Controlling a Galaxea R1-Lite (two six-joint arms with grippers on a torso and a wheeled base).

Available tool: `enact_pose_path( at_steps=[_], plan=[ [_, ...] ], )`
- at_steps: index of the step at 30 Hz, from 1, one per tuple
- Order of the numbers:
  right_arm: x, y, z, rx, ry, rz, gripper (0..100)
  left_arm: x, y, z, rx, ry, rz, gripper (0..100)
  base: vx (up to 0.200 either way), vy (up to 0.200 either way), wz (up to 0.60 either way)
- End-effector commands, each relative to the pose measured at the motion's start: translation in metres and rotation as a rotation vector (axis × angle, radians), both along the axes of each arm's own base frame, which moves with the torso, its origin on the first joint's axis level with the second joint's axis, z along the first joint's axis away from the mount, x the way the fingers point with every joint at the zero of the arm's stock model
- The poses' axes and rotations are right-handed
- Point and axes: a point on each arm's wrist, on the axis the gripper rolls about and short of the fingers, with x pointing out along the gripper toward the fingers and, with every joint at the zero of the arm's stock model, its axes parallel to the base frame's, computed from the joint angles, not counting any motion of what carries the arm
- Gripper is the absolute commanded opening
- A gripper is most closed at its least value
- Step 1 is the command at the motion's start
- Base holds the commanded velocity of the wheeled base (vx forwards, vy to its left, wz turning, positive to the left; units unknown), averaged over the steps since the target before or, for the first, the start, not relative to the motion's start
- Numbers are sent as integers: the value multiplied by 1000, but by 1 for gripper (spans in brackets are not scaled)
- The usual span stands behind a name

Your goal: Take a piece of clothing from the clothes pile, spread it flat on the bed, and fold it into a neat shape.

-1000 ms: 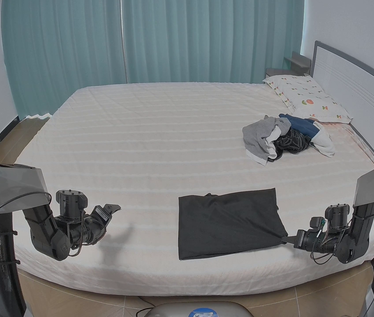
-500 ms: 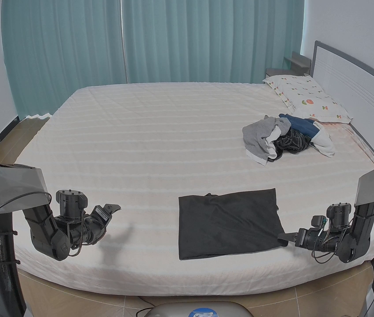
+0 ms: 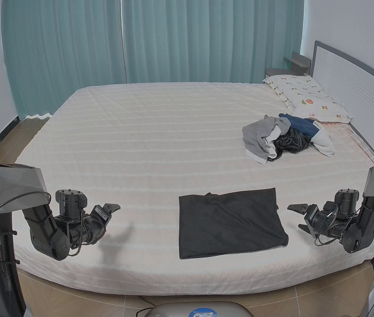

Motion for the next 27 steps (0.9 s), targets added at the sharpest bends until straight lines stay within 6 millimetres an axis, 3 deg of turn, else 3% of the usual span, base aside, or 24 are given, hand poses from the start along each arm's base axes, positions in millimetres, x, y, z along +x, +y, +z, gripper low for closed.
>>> enact_pose_path(
  at_steps=[1, 7, 14, 25, 27],
  plan=[
    [6, -2, -1, 45, 13, -85, 100, 0, 0, 1, -1, -2, -1, 100, 0, -200, 0],
    [10, -1, -8, 50, -4, -91, 100, 0, 0, 1, -1, -2, -1, 100, 0, -200, 0],
    [0, 1, -19, 45, -37, -83, 100, 0, 0, 0, 4, -1, -3, 100, 0, -200, 0],
    [-2, 2, -22, 38, -42, -90, 100, 5, -3, 2, -3, -17, -15, 100, 0, -200, 0],
    [-2, 2, -22, 38, -41, -90, 100, 6, -7, 2, -7, -23, -31, 100, 0, 0, 0]
  ],
)
